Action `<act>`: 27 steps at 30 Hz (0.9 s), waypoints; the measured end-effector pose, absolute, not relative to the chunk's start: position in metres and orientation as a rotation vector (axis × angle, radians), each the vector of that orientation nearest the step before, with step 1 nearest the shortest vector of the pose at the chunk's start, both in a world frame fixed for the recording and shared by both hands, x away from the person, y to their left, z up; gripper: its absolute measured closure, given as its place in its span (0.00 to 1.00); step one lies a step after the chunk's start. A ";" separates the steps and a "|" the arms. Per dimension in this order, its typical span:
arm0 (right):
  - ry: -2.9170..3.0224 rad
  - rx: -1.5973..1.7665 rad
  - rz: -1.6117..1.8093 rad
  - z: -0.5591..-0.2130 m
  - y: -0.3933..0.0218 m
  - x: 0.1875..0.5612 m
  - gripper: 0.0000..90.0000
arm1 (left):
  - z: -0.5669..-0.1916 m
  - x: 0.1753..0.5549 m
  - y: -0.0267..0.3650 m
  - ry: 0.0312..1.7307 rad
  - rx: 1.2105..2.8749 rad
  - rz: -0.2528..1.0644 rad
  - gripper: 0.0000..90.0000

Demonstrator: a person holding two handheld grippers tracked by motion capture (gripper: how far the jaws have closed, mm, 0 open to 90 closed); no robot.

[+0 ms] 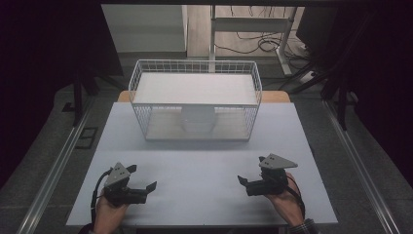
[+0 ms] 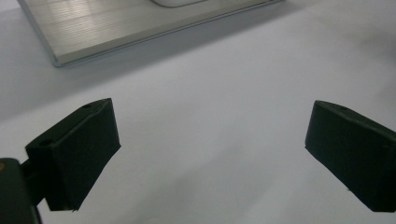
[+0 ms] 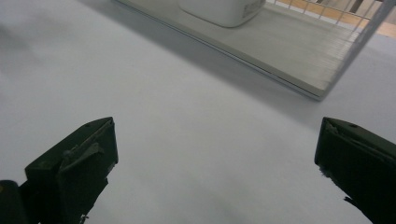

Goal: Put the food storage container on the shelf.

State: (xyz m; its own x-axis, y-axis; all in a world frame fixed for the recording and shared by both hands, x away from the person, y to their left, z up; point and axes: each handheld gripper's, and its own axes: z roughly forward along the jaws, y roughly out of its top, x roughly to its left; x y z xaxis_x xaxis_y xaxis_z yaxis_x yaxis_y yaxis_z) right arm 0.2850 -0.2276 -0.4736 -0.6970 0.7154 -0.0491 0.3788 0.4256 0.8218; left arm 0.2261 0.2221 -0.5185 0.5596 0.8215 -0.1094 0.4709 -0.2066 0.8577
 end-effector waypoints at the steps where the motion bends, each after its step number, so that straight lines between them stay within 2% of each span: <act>1: 2.289 0.934 1.173 -0.474 -0.229 0.284 0.00 | -0.519 0.225 0.224 1.058 1.853 0.470 0.03; 13: 2.296 1.013 1.169 -0.485 -0.257 0.266 0.00 | -0.523 0.217 0.238 1.074 1.844 0.442 0.02; 27: 2.404 1.133 1.080 -0.511 -0.266 0.255 0.00 | -0.534 0.217 0.233 1.098 1.945 0.383 0.00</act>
State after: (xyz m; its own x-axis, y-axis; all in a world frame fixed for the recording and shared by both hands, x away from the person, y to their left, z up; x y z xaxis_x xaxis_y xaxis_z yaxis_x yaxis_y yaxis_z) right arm 0.2554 -0.2660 -0.5109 -0.6568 0.7512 0.0662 0.5486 0.4158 0.7254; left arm 0.2175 0.2328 -0.5337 0.5680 0.8120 -0.1342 0.5524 -0.2552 0.7936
